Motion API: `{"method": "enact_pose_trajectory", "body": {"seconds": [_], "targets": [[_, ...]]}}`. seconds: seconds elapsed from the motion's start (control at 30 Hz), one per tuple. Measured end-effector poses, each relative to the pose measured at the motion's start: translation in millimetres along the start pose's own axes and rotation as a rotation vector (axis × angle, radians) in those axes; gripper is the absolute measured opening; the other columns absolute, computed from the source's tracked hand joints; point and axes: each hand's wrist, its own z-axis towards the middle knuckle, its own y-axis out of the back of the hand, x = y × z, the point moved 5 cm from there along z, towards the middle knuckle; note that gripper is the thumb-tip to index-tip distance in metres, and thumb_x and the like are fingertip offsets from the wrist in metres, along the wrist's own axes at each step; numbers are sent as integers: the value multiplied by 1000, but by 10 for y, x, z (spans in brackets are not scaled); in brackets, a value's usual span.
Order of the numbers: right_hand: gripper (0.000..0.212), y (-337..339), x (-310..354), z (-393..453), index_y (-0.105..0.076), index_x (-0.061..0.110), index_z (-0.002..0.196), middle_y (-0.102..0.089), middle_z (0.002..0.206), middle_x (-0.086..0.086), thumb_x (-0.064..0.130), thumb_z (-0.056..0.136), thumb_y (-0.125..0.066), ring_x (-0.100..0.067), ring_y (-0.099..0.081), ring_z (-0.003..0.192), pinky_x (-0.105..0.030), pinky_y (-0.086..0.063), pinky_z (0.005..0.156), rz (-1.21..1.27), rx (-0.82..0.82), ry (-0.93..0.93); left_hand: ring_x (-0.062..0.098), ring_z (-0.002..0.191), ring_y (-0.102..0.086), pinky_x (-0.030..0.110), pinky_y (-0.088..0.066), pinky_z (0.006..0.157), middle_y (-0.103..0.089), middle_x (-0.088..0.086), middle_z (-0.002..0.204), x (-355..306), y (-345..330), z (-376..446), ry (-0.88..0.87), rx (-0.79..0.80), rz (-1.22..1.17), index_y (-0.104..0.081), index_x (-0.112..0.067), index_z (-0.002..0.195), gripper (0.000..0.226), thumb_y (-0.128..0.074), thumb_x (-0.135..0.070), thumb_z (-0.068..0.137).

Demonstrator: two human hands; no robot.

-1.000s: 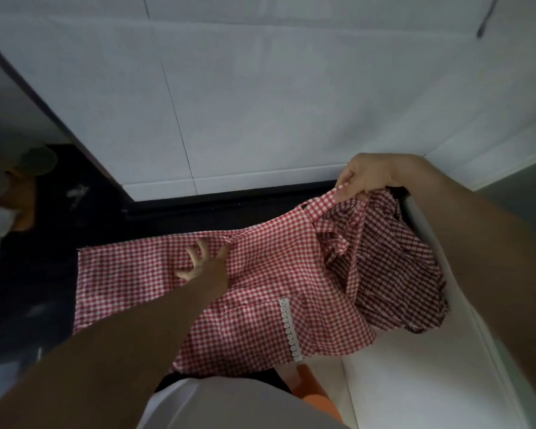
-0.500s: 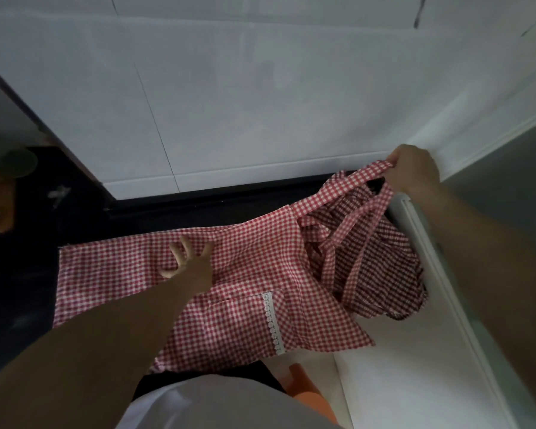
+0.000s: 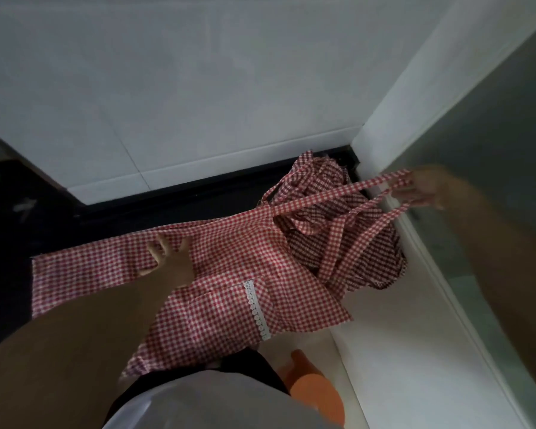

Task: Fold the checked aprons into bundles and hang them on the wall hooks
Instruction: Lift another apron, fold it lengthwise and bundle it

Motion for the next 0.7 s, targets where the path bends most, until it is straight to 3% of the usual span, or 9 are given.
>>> {"method": "enact_pose_trajectory", "body": {"seconds": [0.07,0.13,0.23,0.33,0.4,0.47,0.53,0.6,0.7], "targets": [[24,124,-111,-29,-61,5,74,-64,67,-10,21,91,-67,-17,-63,58,-26,-50,56,16,45,-9,49,140,32,76,-9,110,41,18,152,25,-5,33,6,13,9,14,-46,151,99,-64,-38,92],[27,352,-133,11,-59,-4,65,-60,53,-12,6,76,-81,-20,-61,49,-24,-47,46,-116,-149,137,49,140,33,77,-7,110,40,19,153,43,-19,82,12,8,39,14,-45,151,100,-65,-42,90],[18,563,-89,-35,-73,0,94,-71,93,-25,0,77,-72,-40,-68,90,-43,-54,80,-532,-617,393,49,139,34,76,-5,110,41,18,153,30,-20,71,13,3,42,15,-45,151,100,-65,-40,91],[39,529,-118,-62,-69,-6,108,-68,108,-30,12,75,-64,-47,-66,103,-50,-53,88,-634,-586,309,48,140,32,76,-9,110,42,16,153,-3,-22,40,25,-6,12,14,-46,152,100,-66,-37,92],[53,414,-193,22,-60,-11,123,-66,119,-21,19,79,-60,-39,-64,113,-43,-52,90,-371,-343,178,47,141,32,76,-11,110,42,14,153,-8,-20,37,33,-17,-1,13,-47,152,102,-67,-37,91],[28,308,-206,90,-57,-9,121,-69,111,-9,9,100,-50,-15,-68,107,-25,-51,86,-169,-177,90,47,141,32,76,-12,110,42,13,153,-17,-24,42,38,-26,4,13,-47,151,103,-68,-37,90],[27,349,-192,224,-54,-8,121,-66,121,-20,1,106,-34,-8,-67,109,-16,-47,94,-95,-280,45,47,141,32,75,-11,111,42,14,153,-27,-29,37,48,-19,11,14,-46,152,105,-70,-37,89],[39,431,-163,224,-41,-12,141,-44,146,-30,1,105,-36,-28,-46,137,-26,-29,113,-162,-536,126,48,141,32,73,-9,112,42,16,153,-35,-31,19,53,-18,13,14,-43,153,102,-67,-31,92],[49,218,23,-86,-56,-4,127,-52,135,-26,16,83,-61,-37,-50,125,-32,-37,103,-347,-528,643,50,141,30,73,-10,112,42,18,152,-64,-2,-16,67,-43,23,15,-40,154,99,-61,-18,94]]}}
